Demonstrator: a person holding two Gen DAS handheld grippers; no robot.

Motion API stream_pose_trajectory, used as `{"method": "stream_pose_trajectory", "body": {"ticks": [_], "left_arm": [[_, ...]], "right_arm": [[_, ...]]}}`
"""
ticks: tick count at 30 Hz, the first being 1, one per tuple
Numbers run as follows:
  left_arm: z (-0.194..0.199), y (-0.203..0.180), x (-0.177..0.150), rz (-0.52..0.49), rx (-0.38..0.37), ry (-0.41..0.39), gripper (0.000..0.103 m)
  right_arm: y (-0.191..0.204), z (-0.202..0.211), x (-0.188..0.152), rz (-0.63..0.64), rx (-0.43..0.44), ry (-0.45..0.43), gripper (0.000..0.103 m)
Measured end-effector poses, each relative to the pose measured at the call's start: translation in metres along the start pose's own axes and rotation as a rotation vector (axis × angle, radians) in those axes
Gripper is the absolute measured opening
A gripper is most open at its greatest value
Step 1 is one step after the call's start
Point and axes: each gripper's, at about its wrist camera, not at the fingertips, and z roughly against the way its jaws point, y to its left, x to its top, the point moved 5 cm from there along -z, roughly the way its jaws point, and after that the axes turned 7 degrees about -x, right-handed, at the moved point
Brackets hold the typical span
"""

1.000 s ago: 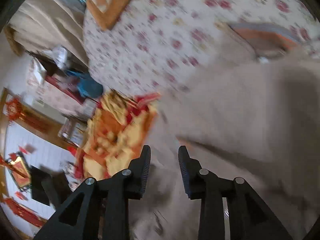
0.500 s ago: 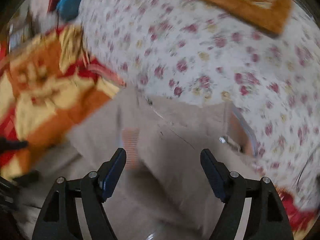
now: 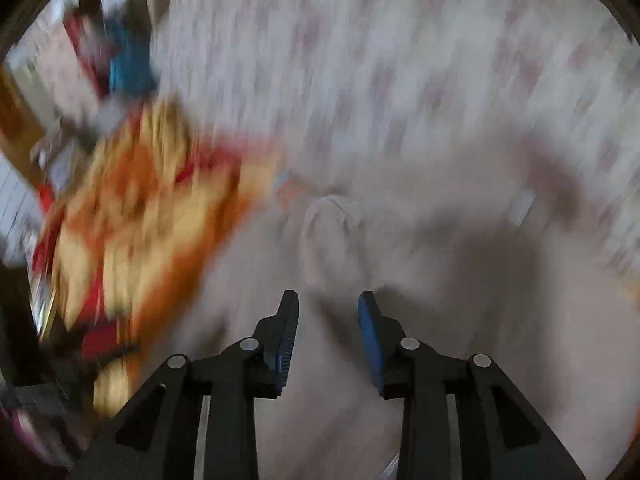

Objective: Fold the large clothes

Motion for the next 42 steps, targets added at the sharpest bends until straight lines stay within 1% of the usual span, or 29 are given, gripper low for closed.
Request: {"method": "stream_pose_trajectory", "body": {"ticks": [2,4,6,8,9,12,15,16,18,19,20,21,22,24,25,27,28,30,31,32,34,35,36,37,38,39,40,41,42], "left_arm": [[-0.001,-0.007,0.008,-0.029,0.003,-0.008,0.086],[-0.005,-0.015,0.022,-0.045,0.012,-0.021,0.086],[-0.011,-0.024,0.035,-0.049,-0.006,-0.034,0.086],[-0.022,-0.035,0.050,-0.047,-0.023,-0.047,0.087],[-0.029,-0.041,0.056,-0.053,-0.025,-0.044,0.087],[-0.055,-0.055,0.070,-0.048,-0.034,-0.019,0.087],[-0.083,-0.063,0.077,-0.032,0.012,0.007,0.087],[-0.098,-0.066,0.075,-0.044,0.046,0.040,0.087],[-0.117,-0.067,0.069,-0.054,0.065,0.104,0.087],[-0.125,-0.069,0.066,-0.057,0.055,0.126,0.074],[-0.126,-0.071,0.066,-0.063,0.044,0.129,0.034],[-0.126,-0.076,0.067,-0.082,0.034,0.149,0.024],[-0.123,-0.079,0.070,-0.090,0.025,0.144,0.023],[-0.104,-0.090,0.081,-0.115,-0.018,0.078,0.020],[-0.090,-0.096,0.088,-0.141,-0.025,0.042,0.020],[-0.071,-0.103,0.100,-0.150,-0.046,-0.004,0.019],[-0.059,-0.107,0.107,-0.148,-0.066,-0.026,0.019],[-0.050,-0.115,0.117,-0.156,-0.083,-0.038,0.019],[-0.047,-0.120,0.120,-0.167,-0.088,-0.045,0.019],[-0.044,-0.124,0.123,-0.182,-0.086,-0.054,0.019],[-0.039,-0.126,0.129,-0.203,-0.066,-0.084,0.019],[-0.040,-0.124,0.129,-0.206,-0.056,-0.096,0.019],[-0.041,-0.118,0.129,-0.202,-0.049,-0.102,0.019],[-0.048,-0.107,0.124,-0.187,-0.052,-0.073,0.019],[-0.056,-0.099,0.117,-0.178,-0.046,-0.046,0.019],[-0.066,-0.090,0.108,-0.167,-0.032,-0.013,0.019],[-0.081,-0.079,0.096,-0.159,0.004,0.026,0.019],[-0.098,-0.068,0.083,-0.155,0.045,0.069,0.019],[-0.111,-0.057,0.073,-0.142,0.065,0.103,0.019]], "right_arm": [[-0.002,0.015,-0.020,0.014,0.005,-0.016,0.032],[-0.016,0.039,-0.034,-0.013,0.002,-0.053,0.034],[-0.041,0.073,-0.046,-0.077,-0.007,-0.107,0.047],[-0.064,0.100,-0.059,-0.126,-0.048,-0.157,0.055],[-0.081,0.117,-0.067,-0.156,-0.088,-0.178,0.058],[-0.118,0.141,-0.089,-0.240,-0.151,-0.183,0.063],[-0.146,0.155,-0.106,-0.293,-0.199,-0.187,0.066],[-0.156,0.159,-0.112,-0.317,-0.213,-0.193,0.067],[-0.176,0.166,-0.123,-0.371,-0.224,-0.207,0.068],[-0.183,0.168,-0.126,-0.391,-0.225,-0.209,0.068],[-0.190,0.167,-0.129,-0.415,-0.222,-0.211,0.068],[-0.194,0.168,-0.132,-0.424,-0.220,-0.213,0.068],[-0.197,0.166,-0.135,-0.435,-0.218,-0.215,0.068],[-0.201,0.160,-0.135,-0.446,-0.214,-0.214,0.068],[-0.202,0.158,-0.133,-0.448,-0.217,-0.212,0.068],[-0.200,0.153,-0.131,-0.435,-0.223,-0.202,0.069],[-0.194,0.149,-0.130,-0.408,-0.226,-0.189,0.071],[-0.177,0.134,-0.128,-0.323,-0.251,-0.148,0.082],[-0.172,0.127,-0.128,-0.290,-0.277,-0.130,0.082],[-0.168,0.115,-0.126,-0.257,-0.335,-0.110,0.082],[-0.174,0.097,-0.122,-0.248,-0.452,-0.088,0.078],[-0.181,0.093,-0.120,-0.251,-0.520,-0.094,0.060],[-0.197,0.096,-0.122,-0.301,-0.606,-0.110,0.026],[-0.206,0.102,-0.124,-0.365,-0.580,-0.135,0.025],[-0.215,0.112,-0.129,-0.452,-0.507,-0.174,0.027],[-0.217,0.114,-0.131,-0.473,-0.491,-0.178,0.029],[-0.215,0.113,-0.136,-0.457,-0.500,-0.152,0.033],[-0.211,0.107,-0.141,-0.427,-0.511,-0.109,0.041],[-0.205,0.099,-0.149,-0.390,-0.498,-0.053,0.040]]}}
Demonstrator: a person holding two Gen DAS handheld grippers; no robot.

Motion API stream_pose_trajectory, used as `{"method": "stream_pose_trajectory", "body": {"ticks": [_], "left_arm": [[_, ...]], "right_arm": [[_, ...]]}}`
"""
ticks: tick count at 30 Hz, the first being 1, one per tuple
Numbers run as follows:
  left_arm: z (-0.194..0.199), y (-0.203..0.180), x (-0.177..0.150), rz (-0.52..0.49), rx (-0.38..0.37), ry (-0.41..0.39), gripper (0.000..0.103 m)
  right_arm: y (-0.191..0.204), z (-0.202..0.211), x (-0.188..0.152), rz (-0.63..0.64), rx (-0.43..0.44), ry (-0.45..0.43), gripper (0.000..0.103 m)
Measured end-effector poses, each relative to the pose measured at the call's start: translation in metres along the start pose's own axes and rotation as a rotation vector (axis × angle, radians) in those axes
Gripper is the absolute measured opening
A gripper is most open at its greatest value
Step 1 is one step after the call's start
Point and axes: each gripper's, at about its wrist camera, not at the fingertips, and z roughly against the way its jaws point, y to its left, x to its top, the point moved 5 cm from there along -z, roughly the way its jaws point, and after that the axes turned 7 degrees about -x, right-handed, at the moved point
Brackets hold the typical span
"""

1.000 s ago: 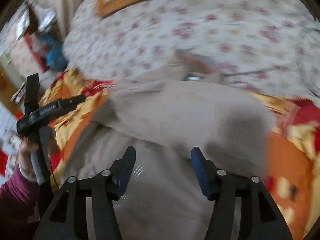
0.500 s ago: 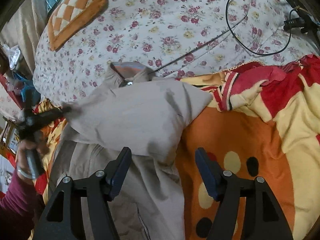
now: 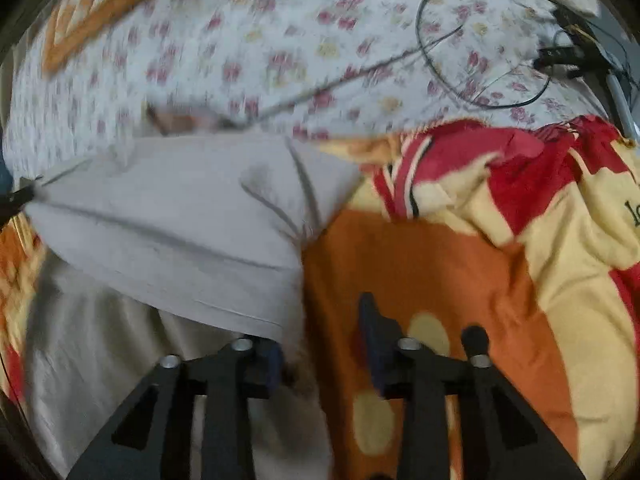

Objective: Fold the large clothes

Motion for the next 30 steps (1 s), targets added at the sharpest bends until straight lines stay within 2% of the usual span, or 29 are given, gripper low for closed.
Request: {"method": "stream_pose_trajectory", "body": {"ticks": [2,3,5,7,9,11,12,14,16,17,18,19,20,22,24,26,28,30], "left_arm": [[-0.018,0.014,-0.015,0.053,-0.018,0.034,0.019],[-0.019,0.018,-0.017,0.068,-0.029,0.036,0.019],[-0.017,0.017,-0.017,0.053,-0.032,0.029,0.019],[-0.012,0.010,-0.014,0.017,-0.020,0.013,0.019],[-0.011,0.006,-0.013,0.001,-0.010,0.010,0.019],[-0.011,0.004,-0.014,0.012,-0.003,0.012,0.019],[-0.011,0.004,-0.015,0.020,-0.004,0.015,0.020],[-0.013,0.005,-0.015,0.021,-0.003,0.025,0.021],[-0.013,0.005,-0.013,0.024,-0.013,0.038,0.023],[-0.011,0.006,-0.012,0.032,-0.025,0.039,0.026],[-0.010,0.007,-0.010,0.043,-0.049,0.042,0.029],[-0.008,0.008,-0.008,0.051,-0.064,0.039,0.039],[-0.007,0.009,-0.007,0.055,-0.062,0.029,0.051],[-0.014,0.013,-0.008,0.059,-0.054,0.001,0.066],[-0.029,0.013,-0.013,0.052,-0.033,0.043,0.069],[-0.034,0.008,-0.014,0.015,0.008,0.049,0.069],[-0.026,0.006,-0.013,-0.003,0.017,0.026,0.069],[-0.018,0.006,-0.012,-0.002,0.000,0.020,0.069]], "right_arm": [[-0.002,0.007,-0.009,-0.011,0.040,0.011,0.040],[-0.010,0.017,-0.012,-0.051,0.089,0.011,0.044],[-0.024,0.034,-0.010,-0.127,0.178,-0.006,0.046],[-0.037,0.049,0.002,-0.222,0.305,-0.058,0.060],[-0.048,0.046,0.023,-0.319,0.353,-0.112,0.087],[-0.046,0.024,0.042,-0.358,0.366,-0.104,0.093],[-0.039,0.000,0.054,-0.375,0.378,-0.043,0.093],[-0.026,-0.032,0.067,-0.389,0.420,0.026,0.092],[-0.013,-0.064,0.080,-0.394,0.448,0.081,0.088],[-0.014,-0.072,0.079,-0.433,0.449,0.092,0.073],[-0.018,-0.072,0.079,-0.477,0.453,0.076,0.034],[-0.019,-0.068,0.081,-0.470,0.448,0.045,0.013],[-0.020,-0.060,0.082,-0.435,0.415,0.004,0.008],[-0.017,-0.053,0.081,-0.296,0.236,-0.061,0.005],[-0.020,-0.073,0.075,-0.249,0.098,-0.008,0.005],[-0.023,-0.070,0.075,-0.264,0.109,-0.021,0.006],[-0.029,-0.050,0.076,-0.290,0.120,-0.052,0.016],[-0.033,-0.022,0.069,-0.299,0.138,-0.070,0.041]]}}
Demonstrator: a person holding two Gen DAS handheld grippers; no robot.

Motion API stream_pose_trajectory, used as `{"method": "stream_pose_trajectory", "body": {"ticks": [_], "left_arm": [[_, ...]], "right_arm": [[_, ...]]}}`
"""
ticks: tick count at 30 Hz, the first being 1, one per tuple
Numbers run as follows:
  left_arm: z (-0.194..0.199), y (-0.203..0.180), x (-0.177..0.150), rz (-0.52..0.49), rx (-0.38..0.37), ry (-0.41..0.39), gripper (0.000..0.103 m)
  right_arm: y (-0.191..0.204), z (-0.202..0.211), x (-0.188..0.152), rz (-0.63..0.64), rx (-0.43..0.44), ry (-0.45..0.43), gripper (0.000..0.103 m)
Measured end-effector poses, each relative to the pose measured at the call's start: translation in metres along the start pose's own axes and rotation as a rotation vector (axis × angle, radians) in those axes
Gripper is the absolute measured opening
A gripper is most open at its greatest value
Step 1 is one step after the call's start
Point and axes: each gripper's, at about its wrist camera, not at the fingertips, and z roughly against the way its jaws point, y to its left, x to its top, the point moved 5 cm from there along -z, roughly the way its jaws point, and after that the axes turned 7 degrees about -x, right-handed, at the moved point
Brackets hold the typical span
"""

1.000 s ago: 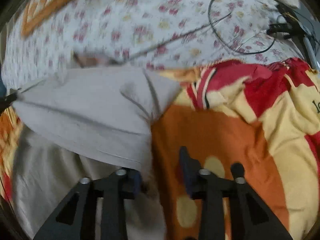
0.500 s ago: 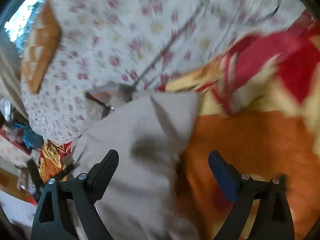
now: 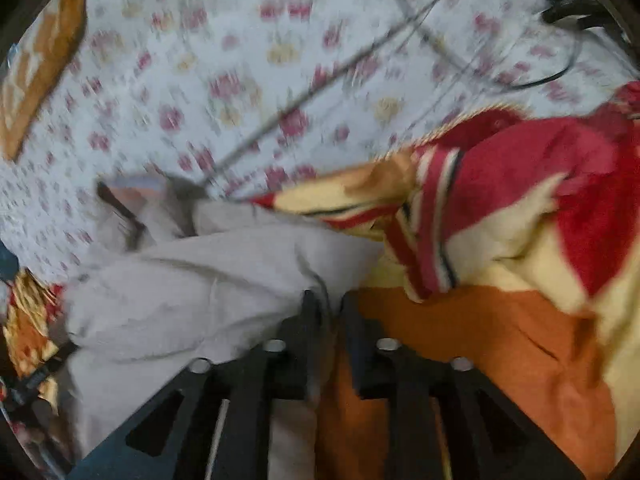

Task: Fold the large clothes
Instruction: 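Release the cuff and smooth the folded jacket with both tools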

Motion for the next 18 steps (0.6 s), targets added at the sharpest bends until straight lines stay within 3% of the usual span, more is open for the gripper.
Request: {"method": "stream_pose_trajectory", "body": {"ticks": [4,6,7,8,11,14,18], "left_arm": [[-0.004,0.003,-0.001,0.005,0.027,0.008,0.077],[-0.015,0.004,-0.006,-0.007,0.052,0.045,0.080],[-0.017,0.002,-0.008,-0.024,0.063,0.048,0.080],[-0.014,-0.002,-0.010,-0.036,0.072,0.042,0.080],[0.005,-0.005,-0.015,-0.063,0.091,0.033,0.080],[0.029,-0.003,-0.018,-0.081,0.101,0.004,0.081],[0.055,0.003,-0.028,-0.091,0.124,-0.036,0.081]], "right_arm": [[0.037,0.033,-0.032,0.213,0.047,0.012,0.041],[0.046,0.017,-0.050,0.311,-0.027,0.059,0.035],[0.045,0.001,-0.056,0.333,-0.116,0.089,0.036],[0.040,-0.011,-0.061,0.333,-0.166,0.111,0.037],[0.035,0.006,-0.057,0.272,-0.144,0.080,0.041],[0.040,0.040,-0.056,0.276,-0.111,0.011,0.043],[0.048,0.060,-0.067,0.242,-0.024,0.029,0.045]]}}
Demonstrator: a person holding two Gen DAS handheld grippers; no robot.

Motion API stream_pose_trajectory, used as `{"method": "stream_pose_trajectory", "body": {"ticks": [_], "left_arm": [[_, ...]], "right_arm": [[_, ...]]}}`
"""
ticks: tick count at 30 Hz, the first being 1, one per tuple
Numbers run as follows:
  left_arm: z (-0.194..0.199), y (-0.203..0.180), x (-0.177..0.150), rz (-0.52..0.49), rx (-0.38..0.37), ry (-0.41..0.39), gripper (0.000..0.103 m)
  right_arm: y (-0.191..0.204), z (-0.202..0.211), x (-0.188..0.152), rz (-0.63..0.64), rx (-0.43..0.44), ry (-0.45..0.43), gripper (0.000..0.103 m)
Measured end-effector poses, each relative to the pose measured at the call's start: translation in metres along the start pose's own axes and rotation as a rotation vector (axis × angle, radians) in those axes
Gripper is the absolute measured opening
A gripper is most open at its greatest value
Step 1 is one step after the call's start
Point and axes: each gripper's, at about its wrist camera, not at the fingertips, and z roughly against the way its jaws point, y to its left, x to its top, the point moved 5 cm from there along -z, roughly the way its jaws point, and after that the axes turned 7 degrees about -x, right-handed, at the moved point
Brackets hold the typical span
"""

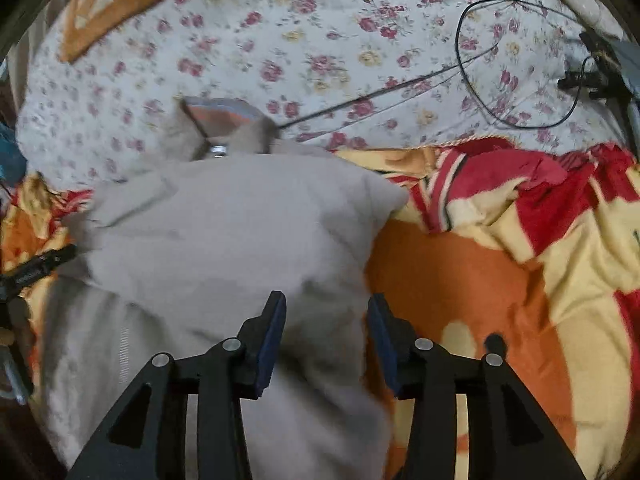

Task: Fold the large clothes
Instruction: 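Release the cuff and smooth the folded jacket with both tools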

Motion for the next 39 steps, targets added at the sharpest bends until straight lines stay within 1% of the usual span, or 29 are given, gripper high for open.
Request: {"method": "stream_pose_trajectory", "body": {"ticks": [1,2,3,6,8,11,14,15,17,19,23,26,27,28,29,30,32,35,36,38,39], "left_arm": [[0.008,0.002,-0.005,-0.002,0.001,-0.006,0.081],[0.012,0.005,-0.006,-0.002,-0.003,-0.006,0.081],[0.016,0.006,-0.009,-0.003,-0.008,-0.007,0.081],[0.034,0.009,-0.019,-0.018,0.005,-0.034,0.081],[0.047,0.010,-0.026,-0.032,0.016,-0.046,0.081],[0.061,0.014,-0.036,-0.040,0.017,-0.052,0.081],[0.077,0.018,-0.050,-0.050,0.012,-0.046,0.081],[0.083,0.019,-0.056,-0.053,0.005,-0.047,0.081],[0.096,0.024,-0.067,-0.058,-0.009,-0.051,0.081],[0.109,0.031,-0.079,-0.059,-0.015,-0.042,0.081],[0.131,0.046,-0.101,-0.038,-0.046,-0.031,0.081],[0.136,0.055,-0.117,-0.004,-0.064,-0.011,0.082],[0.136,0.057,-0.123,0.005,-0.068,-0.002,0.082],[0.136,0.059,-0.129,0.016,-0.067,0.006,0.082],[0.137,0.061,-0.133,0.026,-0.066,0.008,0.082],[0.137,0.063,-0.138,0.040,-0.067,0.011,0.082],[0.139,0.065,-0.148,0.058,-0.089,0.018,0.082],[0.132,0.064,-0.162,0.056,-0.116,0.045,0.082],[0.129,0.063,-0.166,0.058,-0.121,0.053,0.082],[0.125,0.062,-0.174,0.071,-0.136,0.071,0.082],[0.124,0.061,-0.177,0.077,-0.146,0.076,0.082]], "right_arm": [[0.004,0.002,-0.004,-0.010,0.033,0.011,0.047],[0.004,0.002,-0.007,-0.015,0.052,0.022,0.051],[0.004,0.006,-0.013,-0.014,0.057,0.031,0.055],[0.000,0.008,-0.025,0.004,0.016,0.037,0.057],[-0.009,0.009,-0.032,-0.017,-0.003,0.046,0.057],[-0.020,0.009,-0.043,-0.050,-0.025,0.052,0.063],[-0.021,0.007,-0.058,-0.044,-0.010,0.086,0.064],[-0.020,0.009,-0.065,-0.032,-0.020,0.097,0.064],[-0.020,0.014,-0.072,-0.018,-0.028,0.087,0.064],[-0.021,0.019,-0.079,-0.002,-0.032,0.091,0.069],[-0.028,0.017,-0.084,-0.030,-0.023,0.090,0.071],[-0.029,0.004,-0.081,-0.055,0.003,0.079,0.071],[-0.028,-0.004,-0.081,-0.062,0.012,0.084,0.066],[-0.028,-0.007,-0.081,-0.068,0.019,0.086,0.057],[-0.029,-0.008,-0.080,-0.073,0.013,0.073,0.028],[-0.030,-0.005,-0.078,-0.066,0.003,0.049,0.003],[-0.034,0.000,-0.079,-0.066,0.004,0.048,0.002],[-0.040,0.001,-0.084,-0.060,-0.041,0.063,0.001],[-0.040,0.005,-0.088,-0.058,-0.034,0.070,0.004],[-0.040,0.019,-0.094,-0.061,-0.014,0.065,0.014],[-0.039,0.029,-0.100,-0.058,0.010,0.068,0.027]]}}
